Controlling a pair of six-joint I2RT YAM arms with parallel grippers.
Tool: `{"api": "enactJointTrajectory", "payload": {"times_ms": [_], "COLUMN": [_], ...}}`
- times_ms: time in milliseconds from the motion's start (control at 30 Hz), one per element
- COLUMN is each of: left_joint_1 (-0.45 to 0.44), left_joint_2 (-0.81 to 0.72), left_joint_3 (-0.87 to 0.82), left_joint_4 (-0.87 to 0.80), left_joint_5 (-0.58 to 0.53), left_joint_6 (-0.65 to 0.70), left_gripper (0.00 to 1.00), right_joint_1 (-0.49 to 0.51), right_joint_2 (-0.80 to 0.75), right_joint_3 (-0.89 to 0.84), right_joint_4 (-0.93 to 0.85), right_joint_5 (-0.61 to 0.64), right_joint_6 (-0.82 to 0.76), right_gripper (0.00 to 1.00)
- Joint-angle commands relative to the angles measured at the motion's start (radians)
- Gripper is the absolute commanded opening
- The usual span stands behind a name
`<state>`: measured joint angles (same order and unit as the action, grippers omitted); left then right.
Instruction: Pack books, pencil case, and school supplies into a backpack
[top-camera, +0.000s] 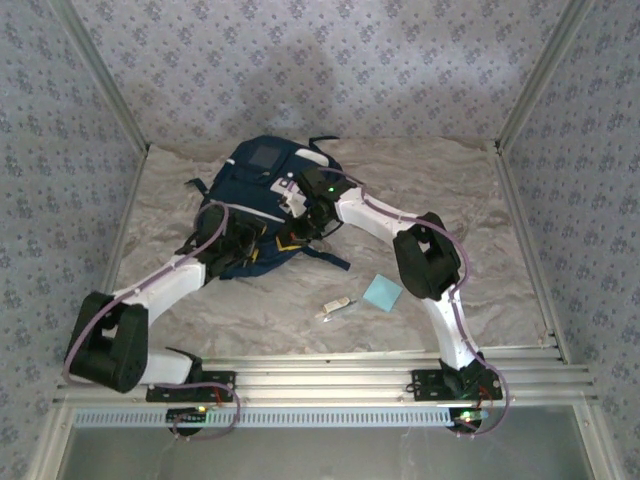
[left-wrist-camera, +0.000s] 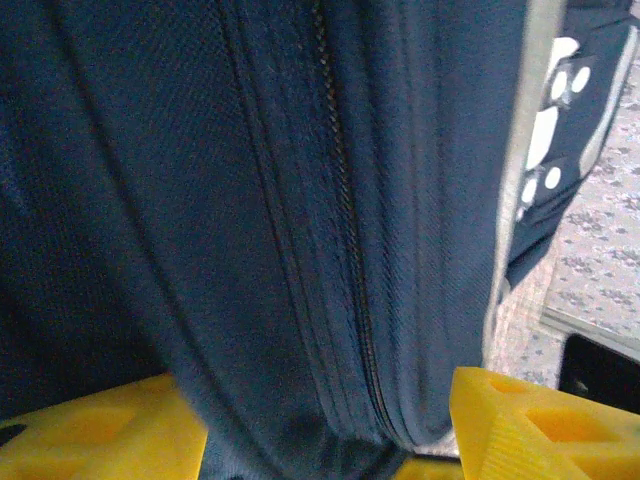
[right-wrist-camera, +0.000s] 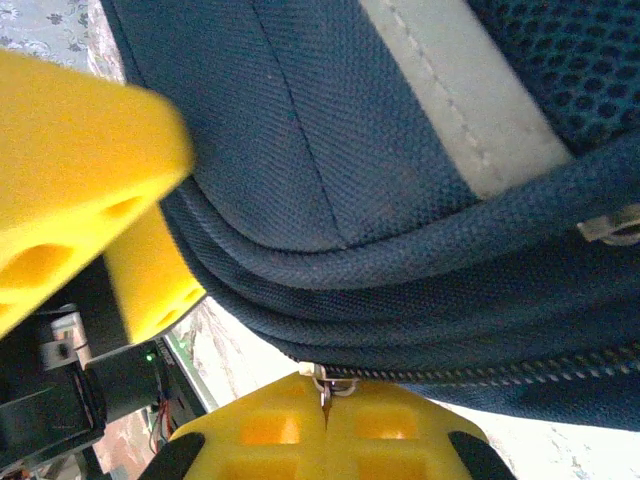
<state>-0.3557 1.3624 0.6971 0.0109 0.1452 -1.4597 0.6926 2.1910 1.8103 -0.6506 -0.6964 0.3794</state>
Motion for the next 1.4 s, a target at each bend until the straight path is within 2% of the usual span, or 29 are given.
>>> {"api": "enactJointTrajectory", "payload": {"times_ms": [0, 67, 100, 200, 267, 300, 433, 500, 667, 867, 1133, 1233, 1267, 1300, 1367], "left_joint_1": [-0.018, -0.027, -0.028, -0.028, -0.023, -0.018, 0.005, 0.019, 0.05, 0.092, 0.12, 0.122, 0.121, 0.12, 0.114], "left_joint_2": [0.062, 0.097, 0.115, 0.152, 0.16, 0.158, 0.119, 0.09, 0.019, -0.08, -0.103, -0.102, -0.095, -0.087, -0.065], "left_joint_3": [-0.004, 0.013, 0.017, 0.014, 0.017, 0.022, 0.036, 0.048, 0.079, 0.058, 0.087, 0.096, 0.1, 0.102, 0.101], "left_joint_4": [0.102, 0.11, 0.124, 0.173, 0.176, 0.169, 0.143, 0.104, -0.026, -0.114, -0.195, -0.195, -0.191, -0.181, -0.148], "left_joint_5": [0.005, 0.009, 0.016, 0.027, 0.031, 0.034, 0.04, 0.047, 0.086, 0.119, 0.137, 0.13, 0.128, 0.128, 0.129], "left_joint_6": [-0.05, -0.042, -0.043, -0.044, -0.03, -0.017, 0.051, 0.094, 0.188, 0.239, 0.296, 0.306, 0.306, 0.303, 0.288], "left_gripper": [0.63, 0.61, 0.55, 0.22, 0.04, 0.0, 0.0, 0.0, 0.0, 0.0, 0.0, 0.0, 0.0, 0.0, 0.0], "right_joint_1": [0.007, 0.007, 0.006, 0.005, -0.003, -0.01, -0.063, -0.099, -0.191, -0.312, -0.389, -0.41, -0.411, -0.412, -0.404], "right_joint_2": [0.001, 0.0, -0.002, -0.007, -0.005, -0.005, 0.001, 0.008, 0.052, 0.109, 0.191, 0.18, 0.16, 0.135, 0.059], "right_joint_3": [0.02, 0.021, 0.02, 0.018, 0.018, 0.017, 0.021, 0.031, 0.067, 0.123, 0.231, 0.238, 0.23, 0.213, 0.139], "right_joint_4": [0.041, 0.045, 0.046, 0.035, -0.009, -0.044, -0.228, -0.318, -0.402, -0.349, -0.365, -0.386, -0.383, -0.371, -0.316], "right_joint_5": [-0.068, -0.087, -0.094, -0.111, -0.113, -0.1, -0.012, 0.09, 0.319, 0.344, 0.494, 0.473, 0.438, 0.386, 0.283], "right_joint_6": [0.024, 0.029, 0.03, 0.006, -0.031, -0.069, -0.273, -0.379, -0.521, -0.521, -0.521, -0.508, -0.496, -0.491, -0.475], "right_gripper": [0.0, 0.0, 0.0, 0.0, 0.0, 0.0, 0.0, 0.0, 0.0, 0.0, 0.0, 0.0, 0.05, 0.21, 0.71]}}
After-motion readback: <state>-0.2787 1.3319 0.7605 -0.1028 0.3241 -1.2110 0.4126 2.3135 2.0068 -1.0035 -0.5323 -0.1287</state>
